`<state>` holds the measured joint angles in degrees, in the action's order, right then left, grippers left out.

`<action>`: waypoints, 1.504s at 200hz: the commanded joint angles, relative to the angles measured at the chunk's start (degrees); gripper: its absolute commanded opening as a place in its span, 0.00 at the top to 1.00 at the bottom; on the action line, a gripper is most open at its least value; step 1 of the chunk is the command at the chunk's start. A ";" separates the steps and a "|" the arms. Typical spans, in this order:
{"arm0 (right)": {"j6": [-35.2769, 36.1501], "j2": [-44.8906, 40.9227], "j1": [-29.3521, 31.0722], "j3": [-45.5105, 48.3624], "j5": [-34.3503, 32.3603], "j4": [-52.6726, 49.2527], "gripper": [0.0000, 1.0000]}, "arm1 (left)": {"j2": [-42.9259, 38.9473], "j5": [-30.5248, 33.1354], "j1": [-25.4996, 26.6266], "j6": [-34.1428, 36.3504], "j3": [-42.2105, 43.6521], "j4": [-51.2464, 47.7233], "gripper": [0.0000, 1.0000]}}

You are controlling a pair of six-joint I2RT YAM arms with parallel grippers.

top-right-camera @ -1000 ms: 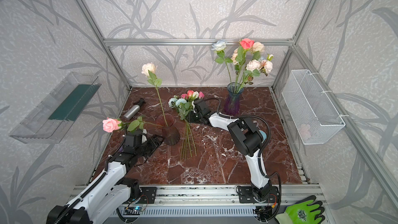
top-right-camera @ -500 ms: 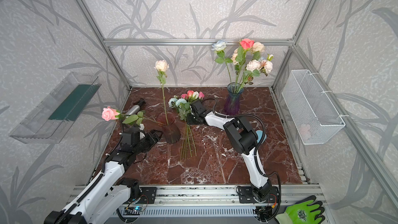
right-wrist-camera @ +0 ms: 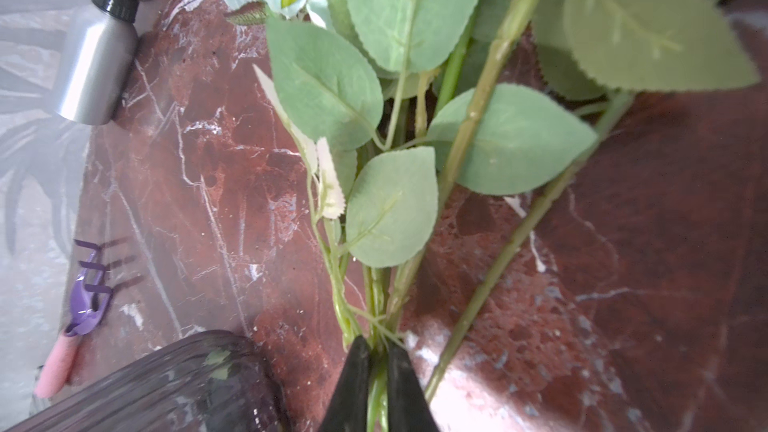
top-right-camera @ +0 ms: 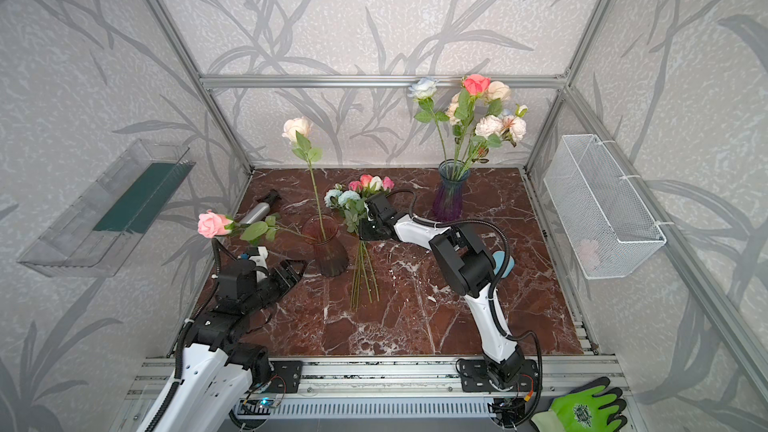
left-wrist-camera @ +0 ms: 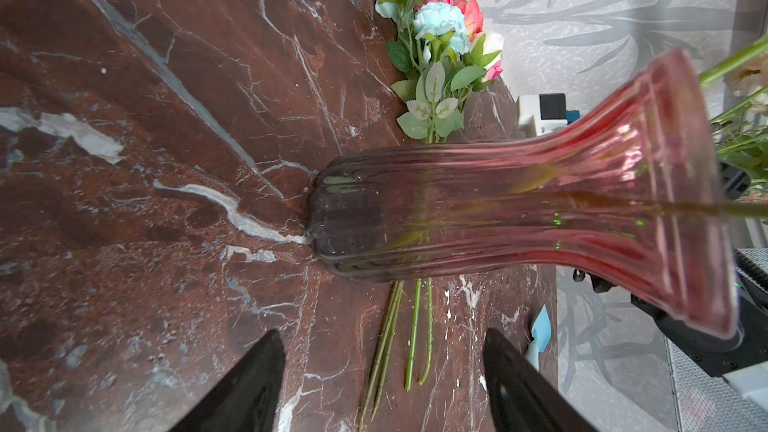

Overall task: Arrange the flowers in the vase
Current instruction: 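Grasp another rose stem in the bunch with the right gripper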

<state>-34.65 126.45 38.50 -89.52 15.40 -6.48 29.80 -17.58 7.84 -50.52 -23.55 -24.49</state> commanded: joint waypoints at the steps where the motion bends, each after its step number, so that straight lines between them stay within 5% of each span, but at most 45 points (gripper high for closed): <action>1: -0.22 1.09 -0.37 -0.20 3.08 1.44 0.88 | -0.21 0.59 0.19 0.82 -1.78 -2.32 0.24; 21: 0.05 -0.36 -0.98 1.38 2.17 1.50 1.00 | 0.24 0.52 0.22 0.77 -1.89 -1.89 0.24; 104: 1.69 -10.82 -4.79 12.24 -1.09 4.99 1.00 | 1.71 0.38 0.21 1.22 -2.40 -0.81 0.24; 141: 4.26 -9.97 -1.84 10.28 0.37 1.47 0.75 | 2.01 0.09 0.23 1.03 -2.29 -0.59 0.24; 209: 3.87 -10.63 6.57 8.18 -8.57 -4.68 0.72 | 1.49 -0.21 0.17 0.47 -1.09 -0.13 0.24; 301: 0.98 -4.98 6.23 5.21 -6.61 -4.64 0.72 | 0.98 0.00 0.16 0.82 -0.21 0.15 0.24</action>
<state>-32.69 118.58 45.58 -82.26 7.57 -10.70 31.24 -17.91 7.84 -49.69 -24.38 -24.86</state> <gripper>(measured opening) 0.283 0.765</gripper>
